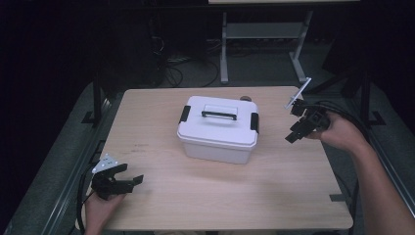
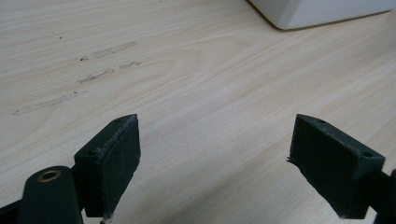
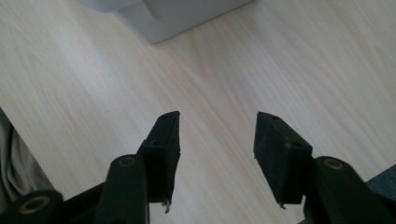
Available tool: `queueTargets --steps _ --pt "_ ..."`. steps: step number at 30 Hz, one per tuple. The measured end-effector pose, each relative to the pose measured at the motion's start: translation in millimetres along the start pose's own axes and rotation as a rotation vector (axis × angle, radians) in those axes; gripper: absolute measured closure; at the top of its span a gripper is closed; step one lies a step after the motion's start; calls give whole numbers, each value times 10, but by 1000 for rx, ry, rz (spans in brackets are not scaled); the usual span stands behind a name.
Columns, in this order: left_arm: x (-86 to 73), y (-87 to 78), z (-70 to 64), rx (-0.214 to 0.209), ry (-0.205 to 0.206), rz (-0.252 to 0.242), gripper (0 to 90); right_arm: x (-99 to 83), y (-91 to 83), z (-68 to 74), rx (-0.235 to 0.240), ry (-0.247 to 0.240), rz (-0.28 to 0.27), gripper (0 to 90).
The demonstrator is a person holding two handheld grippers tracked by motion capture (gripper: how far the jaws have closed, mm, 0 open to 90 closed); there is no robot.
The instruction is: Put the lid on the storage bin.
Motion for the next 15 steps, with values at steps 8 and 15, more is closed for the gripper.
queueTargets --steps 8,15 --pt "-1 3 -4 -1 -3 -1 154 -88 85 13 7 5 -10 497" --pt "-2 -2 1 1 0 1 154 -142 182 37 11 0 -6 495"
Point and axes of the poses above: each handheld gripper's, and its own axes: y roughly forward along the jaws, x roughly out of its top, z roughly to its left, the point moved 1 cm from there along y, roughly forward along the jaws, and after that the axes turned 5 degrees about x, right-handed, at the moved point
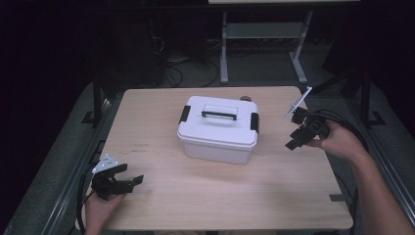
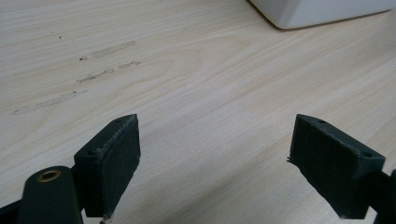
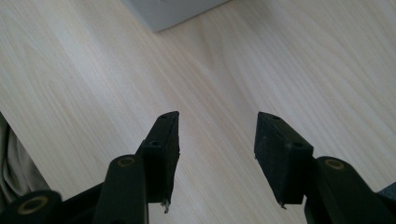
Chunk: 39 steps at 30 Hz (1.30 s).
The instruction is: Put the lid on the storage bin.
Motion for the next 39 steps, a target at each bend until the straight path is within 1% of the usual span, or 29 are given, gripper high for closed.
queueTargets --steps 10,14,19,25,34,39 --pt "3 6 -5 -1 0 1 154 -108 93 13 7 8 -10 493" --pt "4 6 -8 -2 6 5 154 -147 129 19 8 11 -5 489" --pt "4 8 -14 -1 3 1 154 -190 157 26 11 16 -8 489" --pt "6 9 -19 -3 3 1 154 -281 219 46 19 23 -19 488" --pt "11 18 -33 -3 9 7 154 -398 317 49 35 52 -24 483" --pt "14 20 -36 -3 14 8 154 -446 345 54 38 55 -32 481"
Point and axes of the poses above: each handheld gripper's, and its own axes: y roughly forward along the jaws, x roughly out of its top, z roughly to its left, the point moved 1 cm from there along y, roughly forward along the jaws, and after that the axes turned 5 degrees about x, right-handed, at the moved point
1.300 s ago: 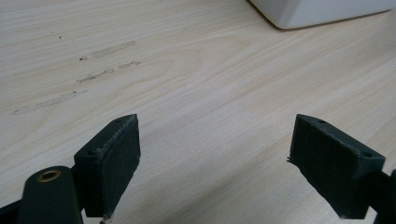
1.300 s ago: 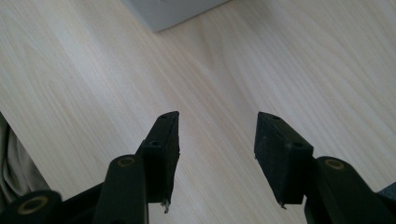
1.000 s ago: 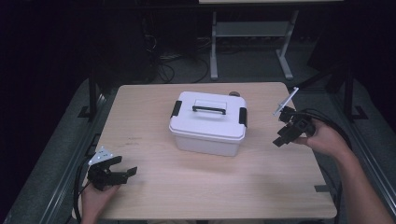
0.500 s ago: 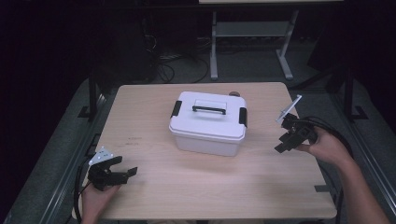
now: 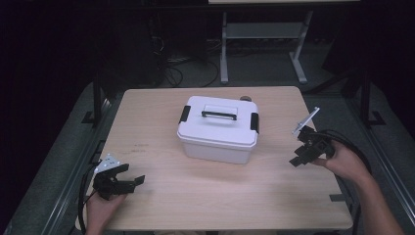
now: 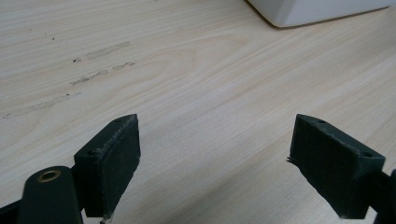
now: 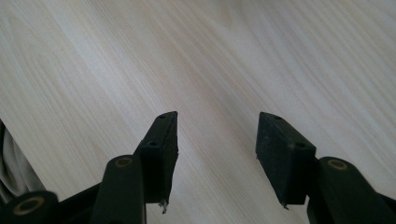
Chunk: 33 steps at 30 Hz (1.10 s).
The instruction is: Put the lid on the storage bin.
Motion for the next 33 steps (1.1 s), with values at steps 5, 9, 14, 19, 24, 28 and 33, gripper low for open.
queueTargets --steps 5,9,14,19,24,28,33 --pt "2 0 -7 0 -5 -3 154 -40 28 13 1 5 -4 476" --pt "1 1 -7 1 -1 -1 154 -79 61 19 9 5 -9 476" --pt "4 5 -11 1 -2 -1 154 -121 98 25 13 12 -10 473" --pt "5 4 -13 0 0 -1 154 -161 119 40 15 14 -9 471" --pt "7 5 -17 2 1 -1 154 -218 132 44 14 20 -10 467" --pt "10 12 -19 2 3 3 154 -269 166 44 17 25 -14 467" --pt "12 14 -16 2 5 5 154 -335 205 47 20 32 -21 468"
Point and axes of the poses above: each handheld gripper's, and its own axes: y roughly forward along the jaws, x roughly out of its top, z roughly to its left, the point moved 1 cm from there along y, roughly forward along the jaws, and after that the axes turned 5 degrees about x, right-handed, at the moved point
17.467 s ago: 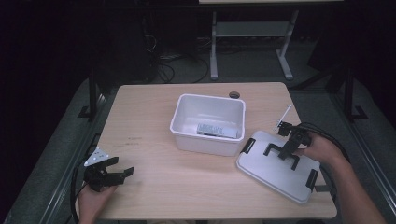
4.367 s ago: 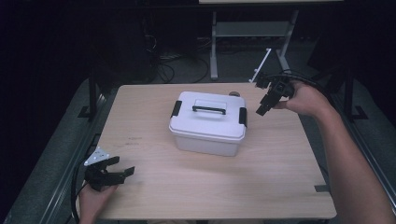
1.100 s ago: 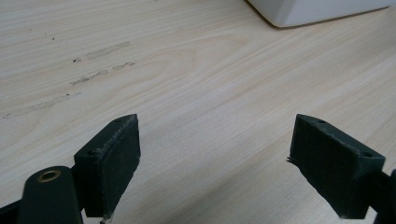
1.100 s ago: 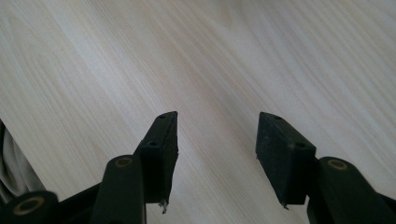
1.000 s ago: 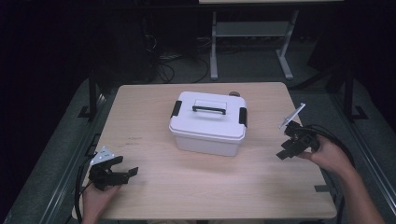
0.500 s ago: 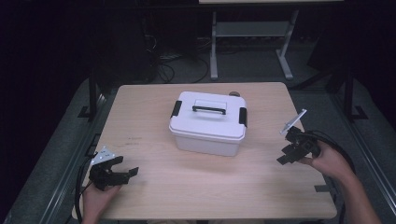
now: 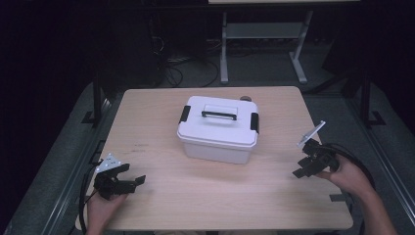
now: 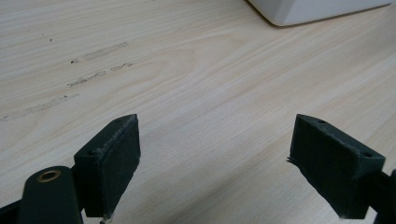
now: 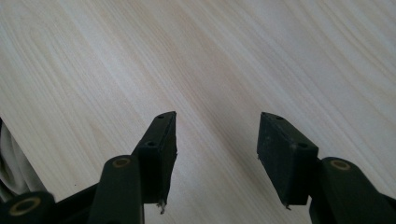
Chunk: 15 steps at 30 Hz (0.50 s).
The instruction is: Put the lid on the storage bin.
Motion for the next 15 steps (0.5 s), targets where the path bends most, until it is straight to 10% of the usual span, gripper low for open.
queueTargets --steps 15 --pt "5 9 2 1 0 -1 154 -184 15 55 6 13 -27 465"
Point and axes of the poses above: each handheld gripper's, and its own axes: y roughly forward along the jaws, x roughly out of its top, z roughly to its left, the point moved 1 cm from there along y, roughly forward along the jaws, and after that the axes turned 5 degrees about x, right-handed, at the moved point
